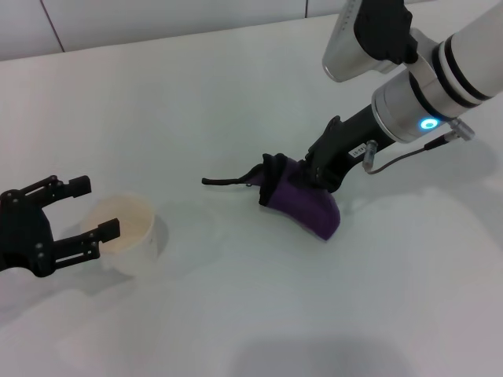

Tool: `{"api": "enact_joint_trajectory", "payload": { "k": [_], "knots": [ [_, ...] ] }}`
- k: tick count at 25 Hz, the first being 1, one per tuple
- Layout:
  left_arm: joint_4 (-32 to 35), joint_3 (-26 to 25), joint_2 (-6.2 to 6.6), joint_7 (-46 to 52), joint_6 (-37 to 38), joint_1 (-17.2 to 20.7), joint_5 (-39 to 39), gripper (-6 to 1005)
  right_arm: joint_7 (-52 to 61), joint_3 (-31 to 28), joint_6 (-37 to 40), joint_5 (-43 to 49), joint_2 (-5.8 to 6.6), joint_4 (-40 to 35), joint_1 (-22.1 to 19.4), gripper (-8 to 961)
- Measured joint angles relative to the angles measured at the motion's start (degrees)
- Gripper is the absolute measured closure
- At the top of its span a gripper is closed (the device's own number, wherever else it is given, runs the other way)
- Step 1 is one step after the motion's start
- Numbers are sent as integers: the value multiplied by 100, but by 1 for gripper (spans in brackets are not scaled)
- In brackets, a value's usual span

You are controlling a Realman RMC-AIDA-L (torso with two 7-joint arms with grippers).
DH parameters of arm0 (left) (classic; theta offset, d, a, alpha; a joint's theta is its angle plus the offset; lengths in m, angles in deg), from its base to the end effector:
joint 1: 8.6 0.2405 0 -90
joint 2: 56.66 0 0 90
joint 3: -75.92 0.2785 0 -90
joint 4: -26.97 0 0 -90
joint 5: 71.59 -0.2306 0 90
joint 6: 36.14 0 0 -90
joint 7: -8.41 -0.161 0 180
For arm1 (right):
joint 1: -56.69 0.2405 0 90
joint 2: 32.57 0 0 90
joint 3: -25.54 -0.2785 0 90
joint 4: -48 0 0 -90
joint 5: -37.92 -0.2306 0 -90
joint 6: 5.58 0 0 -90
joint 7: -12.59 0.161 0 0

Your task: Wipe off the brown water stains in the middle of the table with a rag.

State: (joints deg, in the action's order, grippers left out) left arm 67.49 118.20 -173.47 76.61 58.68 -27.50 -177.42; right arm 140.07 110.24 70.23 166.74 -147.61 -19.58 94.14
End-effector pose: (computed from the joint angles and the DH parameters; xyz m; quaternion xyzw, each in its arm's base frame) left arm -0.3277 0.3095 0.0061 -0.9340 -0.1647 -0.2640 0.1756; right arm 0.1700 0.4107 -0.0512 -0.9743 0.1742 -0.0697 0.1246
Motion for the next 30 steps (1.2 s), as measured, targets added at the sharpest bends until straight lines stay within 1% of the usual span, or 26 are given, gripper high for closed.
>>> {"api": "enact_joint_trajectory", "payload": {
  "k": [5,11,15,18,21,23,24,26,30],
  "knots": [
    [0,0,0,-28,-6,-1,0,182,13,-11,15,-44,-19,6,-11,783],
    [0,0,0,-38,-8,7,8,182,-13,-28,7,-110,-22,-48,-101,664],
    [0,-2,1,-26,11,16,35,182,-252,-138,55,-415,-18,-331,-394,585],
    [0,-96,9,10,67,54,38,182,-579,-378,262,-752,-17,-547,-675,472],
    [0,-240,43,46,185,125,32,182,-951,-688,563,-1207,-13,-612,-896,358],
    [0,-402,66,69,333,176,41,182,-1290,-884,728,-1555,-8,-629,-1086,358],
    [0,-467,75,70,392,196,43,182,-1660,-1040,831,-1880,-7,-662,-1298,359],
    [3,-600,103,76,524,250,46,182,-1764,-1077,852,-1956,-8,-667,-1365,359],
    [7,-807,157,83,662,387,46,181,-2320,-1192,848,-2485,-5,-695,-1742,360]
  ]
}}
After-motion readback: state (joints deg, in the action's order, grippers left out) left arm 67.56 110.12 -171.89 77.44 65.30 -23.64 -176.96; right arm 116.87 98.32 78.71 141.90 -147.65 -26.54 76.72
